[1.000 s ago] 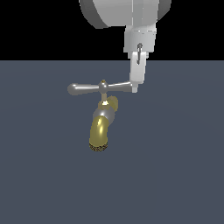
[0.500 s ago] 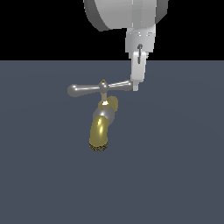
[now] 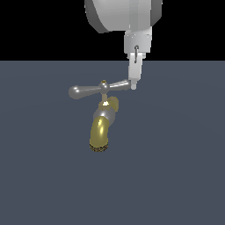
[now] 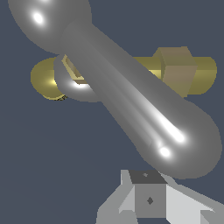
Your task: Turn on the faucet by rotating a designated handle.
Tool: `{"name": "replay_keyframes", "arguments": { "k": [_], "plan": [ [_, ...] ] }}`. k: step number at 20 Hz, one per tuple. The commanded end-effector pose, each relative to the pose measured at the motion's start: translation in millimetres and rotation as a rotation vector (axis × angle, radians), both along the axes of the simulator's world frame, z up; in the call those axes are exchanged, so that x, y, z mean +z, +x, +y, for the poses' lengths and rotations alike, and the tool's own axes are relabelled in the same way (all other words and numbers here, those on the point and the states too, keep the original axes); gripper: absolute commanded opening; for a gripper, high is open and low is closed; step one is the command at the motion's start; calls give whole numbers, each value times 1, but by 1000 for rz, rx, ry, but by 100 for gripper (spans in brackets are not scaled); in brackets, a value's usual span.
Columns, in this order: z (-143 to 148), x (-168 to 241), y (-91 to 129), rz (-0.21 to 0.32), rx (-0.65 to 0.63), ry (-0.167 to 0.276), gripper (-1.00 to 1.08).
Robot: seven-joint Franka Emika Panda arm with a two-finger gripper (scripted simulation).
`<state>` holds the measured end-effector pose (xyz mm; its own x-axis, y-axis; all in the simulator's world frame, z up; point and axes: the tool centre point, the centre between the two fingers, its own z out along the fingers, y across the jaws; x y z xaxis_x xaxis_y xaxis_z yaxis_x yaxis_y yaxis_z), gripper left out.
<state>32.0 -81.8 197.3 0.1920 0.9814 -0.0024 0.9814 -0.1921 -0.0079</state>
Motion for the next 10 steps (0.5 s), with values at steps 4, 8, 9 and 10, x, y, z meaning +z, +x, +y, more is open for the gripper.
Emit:
{"name": "replay_keyframes", "arguments": {
  "k": [4,8,9,10],
  "plan": [
    [22,0,21,-6,21,2,-100],
    [28,0,33,-7,21,2,-100],
    [29,0,36,-7,21,2,-100],
    [31,0,39,-7,21,2,-100]
  ]
}}
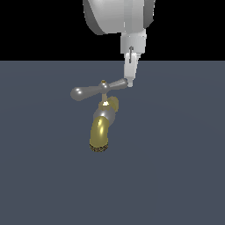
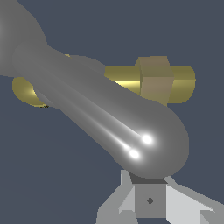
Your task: Turn on the faucet by rotating a designated handle.
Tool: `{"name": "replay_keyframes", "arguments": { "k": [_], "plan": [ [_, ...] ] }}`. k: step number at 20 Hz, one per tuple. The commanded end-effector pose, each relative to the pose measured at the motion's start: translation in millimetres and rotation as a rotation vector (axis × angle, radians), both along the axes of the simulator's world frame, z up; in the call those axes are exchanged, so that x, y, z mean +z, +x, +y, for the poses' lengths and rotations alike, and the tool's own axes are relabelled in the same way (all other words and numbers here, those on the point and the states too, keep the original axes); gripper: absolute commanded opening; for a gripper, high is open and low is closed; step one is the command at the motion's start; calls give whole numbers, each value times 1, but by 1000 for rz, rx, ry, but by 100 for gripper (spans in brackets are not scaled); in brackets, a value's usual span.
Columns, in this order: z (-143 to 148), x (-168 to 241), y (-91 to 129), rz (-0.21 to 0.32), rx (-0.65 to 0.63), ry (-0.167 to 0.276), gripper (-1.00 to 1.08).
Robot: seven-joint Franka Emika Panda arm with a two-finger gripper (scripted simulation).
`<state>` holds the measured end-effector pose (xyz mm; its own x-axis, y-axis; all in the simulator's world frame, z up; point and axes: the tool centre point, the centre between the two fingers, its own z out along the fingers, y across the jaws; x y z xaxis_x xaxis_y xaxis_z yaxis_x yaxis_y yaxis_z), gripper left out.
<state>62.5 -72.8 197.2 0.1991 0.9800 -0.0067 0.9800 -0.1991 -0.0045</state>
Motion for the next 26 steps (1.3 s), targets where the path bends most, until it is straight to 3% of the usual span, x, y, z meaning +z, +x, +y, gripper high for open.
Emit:
{"name": "replay_keyframes", "arguments": {
  "k": [1,8,9,26],
  "plan": [
    [23,0,11,-5,28,7,-100],
    [31,0,28,-5,28,6,-100],
    [12,0,22,-1,3,-2,-100],
    [118,0,52,-6,27,5,-100]
  ]
}}
